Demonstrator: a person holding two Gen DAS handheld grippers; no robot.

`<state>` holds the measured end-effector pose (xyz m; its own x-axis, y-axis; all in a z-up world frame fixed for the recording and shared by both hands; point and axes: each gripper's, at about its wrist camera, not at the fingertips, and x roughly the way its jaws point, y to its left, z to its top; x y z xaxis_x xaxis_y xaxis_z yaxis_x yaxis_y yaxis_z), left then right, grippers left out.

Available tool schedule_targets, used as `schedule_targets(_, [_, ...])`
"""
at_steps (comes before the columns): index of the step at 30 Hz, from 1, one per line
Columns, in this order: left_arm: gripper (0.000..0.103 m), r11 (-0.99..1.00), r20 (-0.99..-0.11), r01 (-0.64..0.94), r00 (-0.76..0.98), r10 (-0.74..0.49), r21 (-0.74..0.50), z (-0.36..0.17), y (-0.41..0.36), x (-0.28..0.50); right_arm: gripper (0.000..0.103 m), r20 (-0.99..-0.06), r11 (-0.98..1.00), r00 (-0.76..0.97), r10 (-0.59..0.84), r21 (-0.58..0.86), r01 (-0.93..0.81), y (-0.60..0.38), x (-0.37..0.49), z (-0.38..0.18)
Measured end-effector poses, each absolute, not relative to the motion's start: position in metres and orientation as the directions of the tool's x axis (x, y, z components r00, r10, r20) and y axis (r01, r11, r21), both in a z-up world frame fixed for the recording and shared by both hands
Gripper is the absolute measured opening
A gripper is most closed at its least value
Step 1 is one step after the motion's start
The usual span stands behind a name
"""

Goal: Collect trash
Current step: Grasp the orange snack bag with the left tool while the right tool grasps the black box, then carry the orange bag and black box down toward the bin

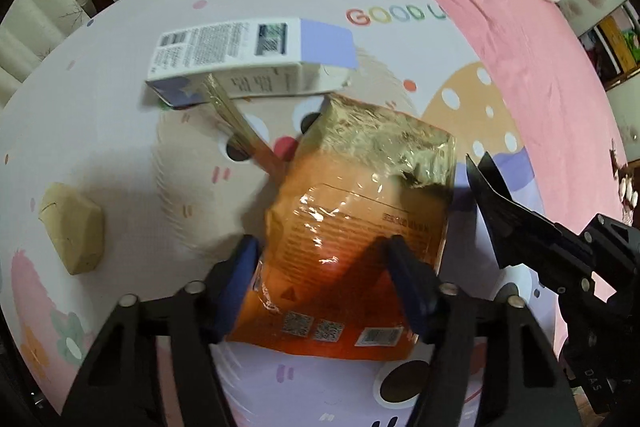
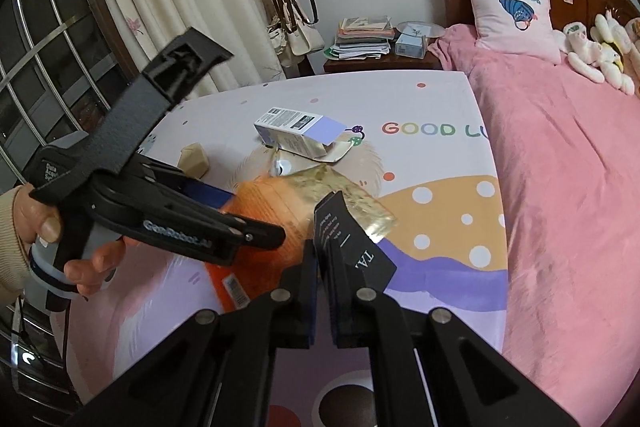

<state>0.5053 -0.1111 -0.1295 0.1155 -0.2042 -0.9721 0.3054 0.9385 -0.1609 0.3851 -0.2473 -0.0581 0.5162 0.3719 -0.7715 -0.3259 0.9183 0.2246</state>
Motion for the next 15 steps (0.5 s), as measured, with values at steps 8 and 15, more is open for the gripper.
schedule_targets(8, [0.014, 0.94, -0.969, 0.305, 0.145, -0.201, -0.149, -0.119, -0.131, 0.477, 0.004, -0.775, 0.913, 0.498, 0.389, 0.25, -0.323, -0.25, 0.38, -0.062])
schedule_targets(15, [0.009, 0.961, -0.959, 0.237, 0.207, -0.195, -0.144, -0.097, -0.132, 0.434, 0.001, -0.767, 0.904, 0.486, 0.418, 0.3, -0.303, -0.258, 0.369, -0.051])
